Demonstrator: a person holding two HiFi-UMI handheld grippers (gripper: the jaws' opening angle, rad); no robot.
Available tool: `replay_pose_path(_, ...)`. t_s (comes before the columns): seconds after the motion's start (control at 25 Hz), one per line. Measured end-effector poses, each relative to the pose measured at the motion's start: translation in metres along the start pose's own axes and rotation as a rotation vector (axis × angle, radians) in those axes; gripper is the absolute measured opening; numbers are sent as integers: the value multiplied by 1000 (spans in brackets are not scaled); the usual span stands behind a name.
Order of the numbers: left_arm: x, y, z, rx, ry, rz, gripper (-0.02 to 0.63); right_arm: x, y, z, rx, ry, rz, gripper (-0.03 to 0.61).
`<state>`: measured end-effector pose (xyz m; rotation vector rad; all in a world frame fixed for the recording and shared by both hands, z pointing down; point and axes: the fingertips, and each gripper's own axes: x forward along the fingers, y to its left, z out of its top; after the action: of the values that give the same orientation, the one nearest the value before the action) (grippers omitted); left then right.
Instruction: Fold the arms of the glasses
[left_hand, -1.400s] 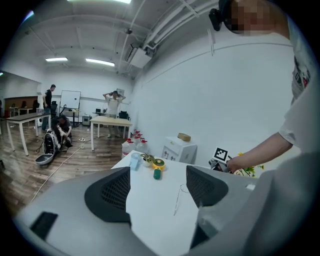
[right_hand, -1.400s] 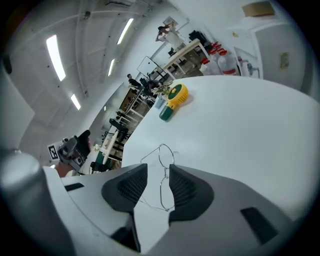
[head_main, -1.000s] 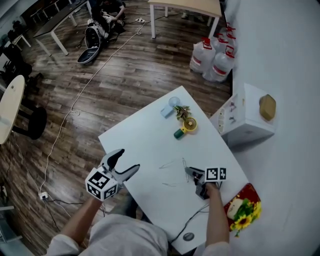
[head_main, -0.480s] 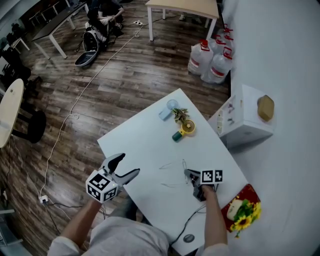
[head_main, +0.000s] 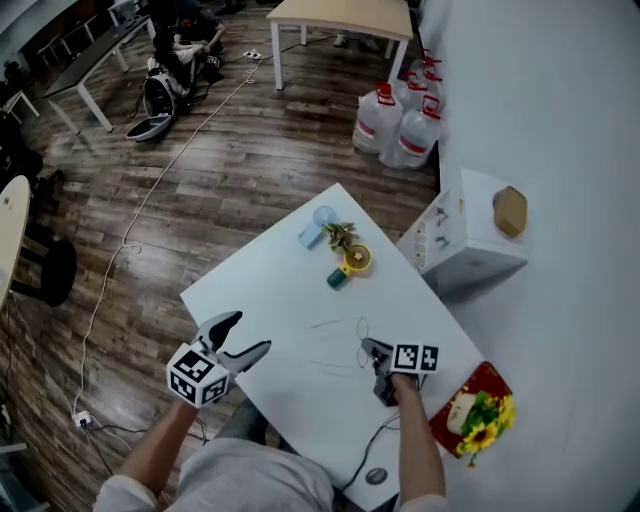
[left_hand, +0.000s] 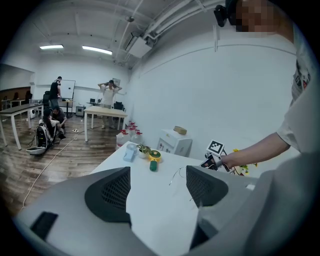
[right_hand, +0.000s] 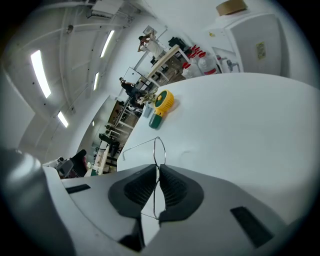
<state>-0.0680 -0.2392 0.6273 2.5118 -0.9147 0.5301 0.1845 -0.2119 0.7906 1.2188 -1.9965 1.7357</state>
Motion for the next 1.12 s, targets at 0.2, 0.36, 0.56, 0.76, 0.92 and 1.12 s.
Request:
replay_pose_path(0.2,19,-9,14,27,0,-72,345,-30,5,8,52,-57,-77,25)
replay_pose_path(0.36,31,-17,24,69,6,-139,345,-47,11,7,74,-98,-128,25)
replay_pose_path(0.56,52,-38,36,135,18,-228,342,-72,34,5,90,-152,-151,25)
replay_pose_path(0.76,65,-67,46,189,41,-311,325,-91,70,0,59,-163,-165,25)
replay_pose_path(0.92,73,-90,45,264,81,-388,276,-101,87,-6,27,-169,-188,25)
replay_pose_path(1.12,77,-108,38,371,171,-468,190,-108,105,-18,-12,-170,-217,25)
